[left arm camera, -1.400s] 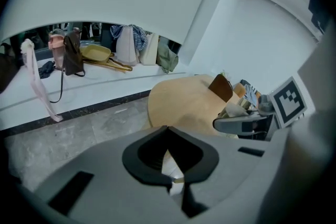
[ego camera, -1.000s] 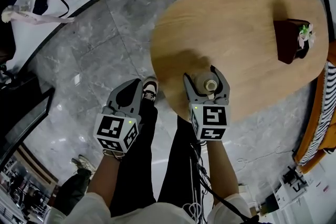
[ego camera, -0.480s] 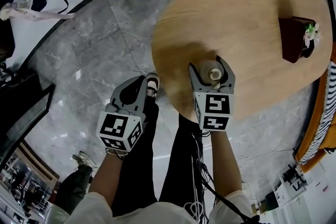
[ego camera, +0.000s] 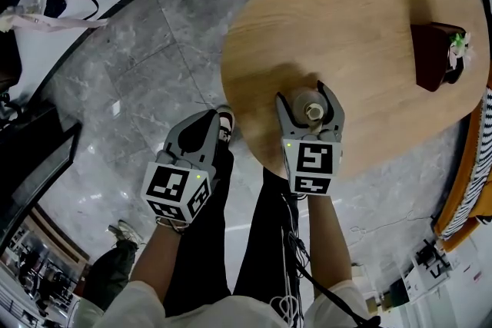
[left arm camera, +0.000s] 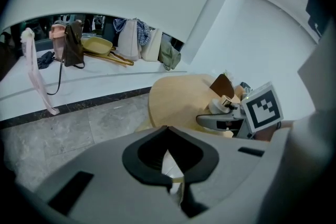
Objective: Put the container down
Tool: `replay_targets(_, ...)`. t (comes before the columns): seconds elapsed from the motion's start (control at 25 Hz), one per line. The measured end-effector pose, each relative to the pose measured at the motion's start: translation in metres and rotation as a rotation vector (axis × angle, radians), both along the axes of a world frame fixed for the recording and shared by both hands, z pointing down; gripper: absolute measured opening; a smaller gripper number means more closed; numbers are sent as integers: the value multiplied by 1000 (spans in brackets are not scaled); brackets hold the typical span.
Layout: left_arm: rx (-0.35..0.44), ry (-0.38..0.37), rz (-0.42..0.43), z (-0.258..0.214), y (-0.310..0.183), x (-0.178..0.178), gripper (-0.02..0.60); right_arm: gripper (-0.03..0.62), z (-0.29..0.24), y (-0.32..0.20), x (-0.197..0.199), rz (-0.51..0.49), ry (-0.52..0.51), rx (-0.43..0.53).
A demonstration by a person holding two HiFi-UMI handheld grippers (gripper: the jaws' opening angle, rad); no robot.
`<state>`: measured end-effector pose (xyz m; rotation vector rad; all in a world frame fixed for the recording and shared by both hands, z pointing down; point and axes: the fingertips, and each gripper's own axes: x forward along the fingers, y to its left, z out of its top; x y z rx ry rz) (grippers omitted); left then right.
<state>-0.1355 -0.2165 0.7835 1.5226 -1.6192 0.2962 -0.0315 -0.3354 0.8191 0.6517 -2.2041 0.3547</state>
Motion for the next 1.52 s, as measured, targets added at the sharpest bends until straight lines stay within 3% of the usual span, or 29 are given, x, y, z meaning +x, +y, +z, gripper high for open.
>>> replay_targets(0.84, 13, -16, 26, -4, -4, 10, 8, 356, 0, 3, 1, -8, -107, 111)
replay_targets(1.28, 49, -18, 52, -34, 2, 15, 8, 359, -29, 14, 21, 75, -155, 74)
replay_targets(1.52, 84, 16, 51, -98, 4, 18, 8, 357, -98, 34, 48, 202, -165, 48)
